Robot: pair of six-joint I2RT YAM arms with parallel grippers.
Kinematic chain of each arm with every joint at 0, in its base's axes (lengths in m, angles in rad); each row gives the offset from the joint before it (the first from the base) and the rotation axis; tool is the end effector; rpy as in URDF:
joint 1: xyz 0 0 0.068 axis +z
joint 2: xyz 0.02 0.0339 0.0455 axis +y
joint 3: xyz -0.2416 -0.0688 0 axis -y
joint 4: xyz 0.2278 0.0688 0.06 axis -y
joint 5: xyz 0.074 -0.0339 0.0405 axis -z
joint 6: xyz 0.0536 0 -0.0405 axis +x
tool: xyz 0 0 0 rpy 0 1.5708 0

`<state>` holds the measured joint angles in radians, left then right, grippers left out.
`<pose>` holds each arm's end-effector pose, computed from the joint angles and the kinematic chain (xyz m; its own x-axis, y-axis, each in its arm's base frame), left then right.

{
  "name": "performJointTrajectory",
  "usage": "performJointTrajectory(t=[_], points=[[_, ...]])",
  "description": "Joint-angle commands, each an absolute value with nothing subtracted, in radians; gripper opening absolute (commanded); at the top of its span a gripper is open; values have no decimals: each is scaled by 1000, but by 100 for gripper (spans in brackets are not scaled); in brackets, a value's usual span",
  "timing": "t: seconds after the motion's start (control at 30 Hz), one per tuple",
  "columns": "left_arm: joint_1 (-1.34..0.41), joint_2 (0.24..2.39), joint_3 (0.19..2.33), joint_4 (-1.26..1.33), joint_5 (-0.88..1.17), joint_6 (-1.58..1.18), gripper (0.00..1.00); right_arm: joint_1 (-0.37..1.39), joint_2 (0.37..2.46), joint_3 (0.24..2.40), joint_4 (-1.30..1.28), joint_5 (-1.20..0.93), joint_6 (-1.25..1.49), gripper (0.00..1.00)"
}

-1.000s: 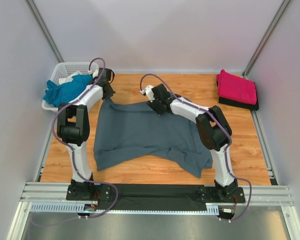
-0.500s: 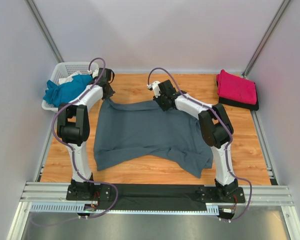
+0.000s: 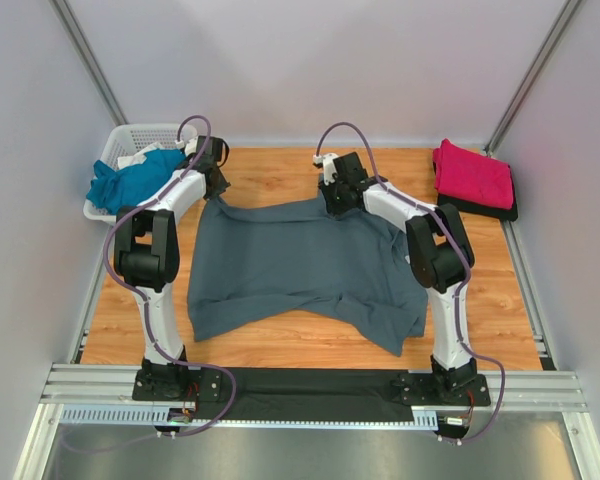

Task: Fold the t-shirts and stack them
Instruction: Flatten the tshirt out

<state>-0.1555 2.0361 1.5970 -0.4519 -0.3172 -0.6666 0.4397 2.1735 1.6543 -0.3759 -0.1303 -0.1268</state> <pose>0.4359 -0.0514 0.1897 -0.5751 -0.5045 -0.6440 -0.5117 0.8361 -0.1981 0.4169 0.2038 0.1524 -0.6377 -0.4386 -0.6332 -0.5809 0.8137 0.0215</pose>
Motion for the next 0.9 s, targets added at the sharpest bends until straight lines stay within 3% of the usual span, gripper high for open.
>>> performJointTrajectory(t=[0.0,0.03,0.07,0.43,0.87], points=[[-160,2005,1591,-436,-327,-658,0,442,2184,1689,-315,-152,-86,9],[-160,2005,1592,-436,-328,-658,0,440,2186,1689,-308,-141,-81,1],[-160,2005,1592,-437,-327,-657,0,440,2190,1690,-304,-124,-68,0],[-160,1937,1640,-417,-293,-572,0,315,2019,1689,-169,-206,156,1],[-106,1822,1844,-535,-179,-560,0,218,1884,1959,-163,-45,32,1]])
